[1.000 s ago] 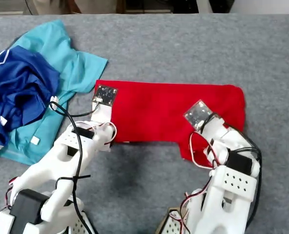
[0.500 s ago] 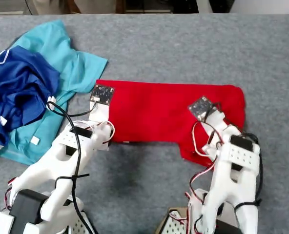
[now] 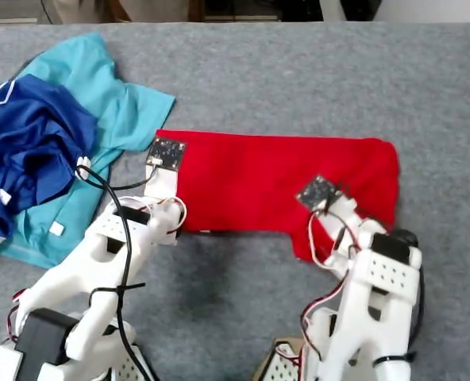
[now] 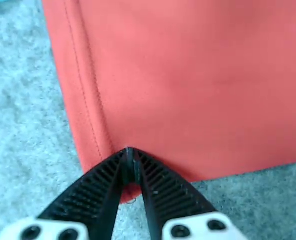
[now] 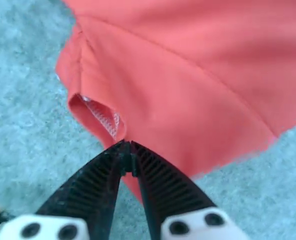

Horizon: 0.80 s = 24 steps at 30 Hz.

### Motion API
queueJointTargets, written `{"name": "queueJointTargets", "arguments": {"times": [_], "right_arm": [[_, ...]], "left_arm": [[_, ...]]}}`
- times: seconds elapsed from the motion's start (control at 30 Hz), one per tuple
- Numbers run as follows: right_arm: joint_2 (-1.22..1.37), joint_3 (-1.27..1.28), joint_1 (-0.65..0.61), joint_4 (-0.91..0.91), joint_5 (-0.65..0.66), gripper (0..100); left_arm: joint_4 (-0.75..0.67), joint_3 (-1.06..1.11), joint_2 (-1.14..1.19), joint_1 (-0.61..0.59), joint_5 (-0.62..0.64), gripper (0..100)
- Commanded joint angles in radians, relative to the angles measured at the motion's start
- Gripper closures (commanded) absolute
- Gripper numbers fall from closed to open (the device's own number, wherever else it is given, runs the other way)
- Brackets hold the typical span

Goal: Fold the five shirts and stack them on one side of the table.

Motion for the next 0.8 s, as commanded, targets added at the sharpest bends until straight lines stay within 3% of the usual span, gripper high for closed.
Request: {"name": "queueJointTargets", "arguments": {"times": [0.0, 0.13, 0.5, 0.53, 0.63, 0.77], "right_arm": [[0.002, 0.039, -0.010, -0.071, 0.018, 99.3], [0.073, 0.022, -0.008, -0.043, 0.018, 99.3], [0.101, -0.358, -0.008, 0.347, 0.020, 98.7], [0.102, -0.398, -0.012, 0.394, 0.034, 97.0], [0.101, -0.455, -0.047, 0.555, 0.233, 87.6], [0.104, -0.453, -0.054, 0.522, 0.252, 78.6]], "left_arm": [[-0.012, -0.005, -0.033, -0.014, 0.009, 98], [-0.012, -0.003, -0.033, -0.014, 0.009, 98], [-0.012, -0.003, -0.033, -0.012, 0.008, 98], [-0.012, -0.003, -0.033, -0.012, 0.008, 98], [-0.012, -0.003, -0.033, -0.012, 0.008, 98], [-0.011, -0.002, -0.033, -0.012, 0.008, 98]]}}
